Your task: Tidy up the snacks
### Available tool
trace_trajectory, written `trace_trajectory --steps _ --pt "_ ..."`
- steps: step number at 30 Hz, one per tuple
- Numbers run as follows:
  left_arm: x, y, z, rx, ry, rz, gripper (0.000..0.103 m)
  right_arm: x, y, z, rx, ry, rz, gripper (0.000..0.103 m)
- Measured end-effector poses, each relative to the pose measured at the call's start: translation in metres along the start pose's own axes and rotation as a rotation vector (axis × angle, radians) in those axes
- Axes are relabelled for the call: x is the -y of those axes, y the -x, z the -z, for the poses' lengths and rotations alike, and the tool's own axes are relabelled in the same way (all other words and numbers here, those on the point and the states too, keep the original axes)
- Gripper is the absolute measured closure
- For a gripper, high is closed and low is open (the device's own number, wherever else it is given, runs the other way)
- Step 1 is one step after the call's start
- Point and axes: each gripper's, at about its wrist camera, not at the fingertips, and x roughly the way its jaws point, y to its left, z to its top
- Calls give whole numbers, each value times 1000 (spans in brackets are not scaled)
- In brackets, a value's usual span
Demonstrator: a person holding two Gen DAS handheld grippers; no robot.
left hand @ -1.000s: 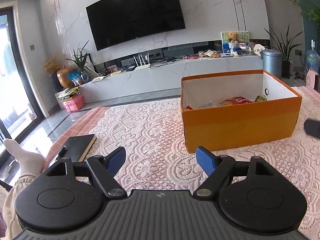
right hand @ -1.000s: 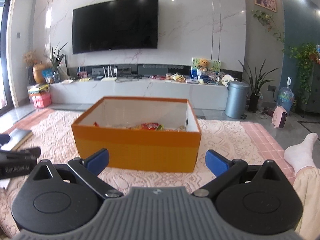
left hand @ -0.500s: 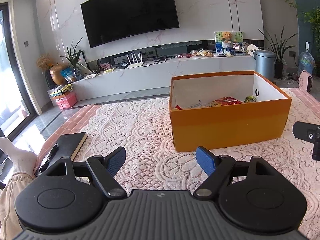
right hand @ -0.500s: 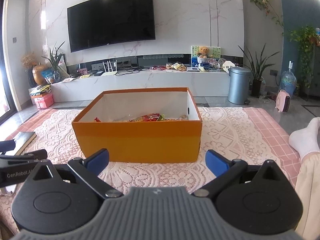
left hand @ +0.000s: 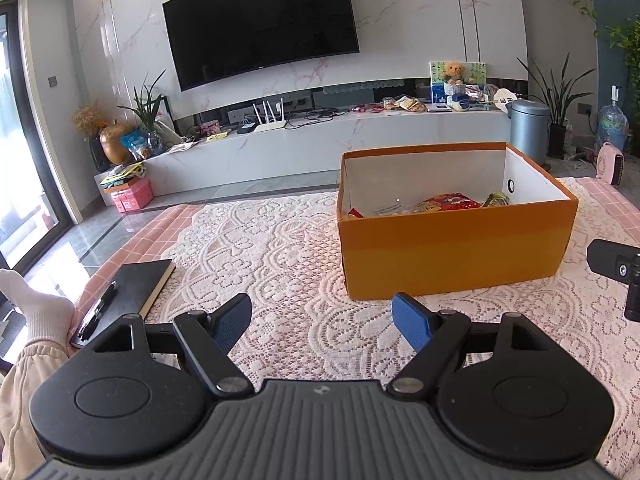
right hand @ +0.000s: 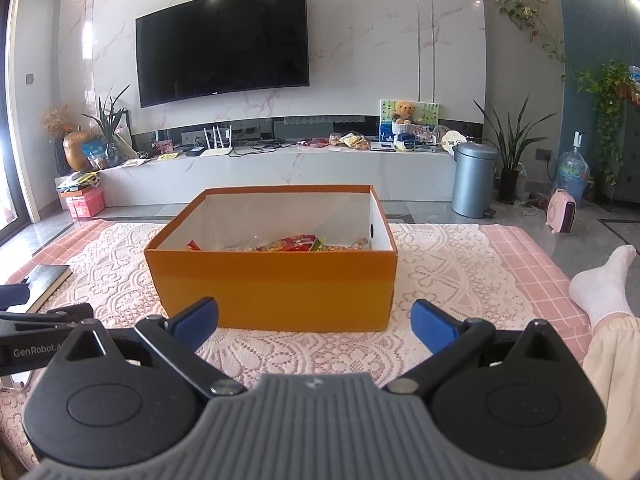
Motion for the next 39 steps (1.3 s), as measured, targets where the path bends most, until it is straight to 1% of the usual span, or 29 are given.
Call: trace_trajectory --steps 39 --pt "0 -1 0 -12 1 6 9 1 5 -1 5 -1 2 4"
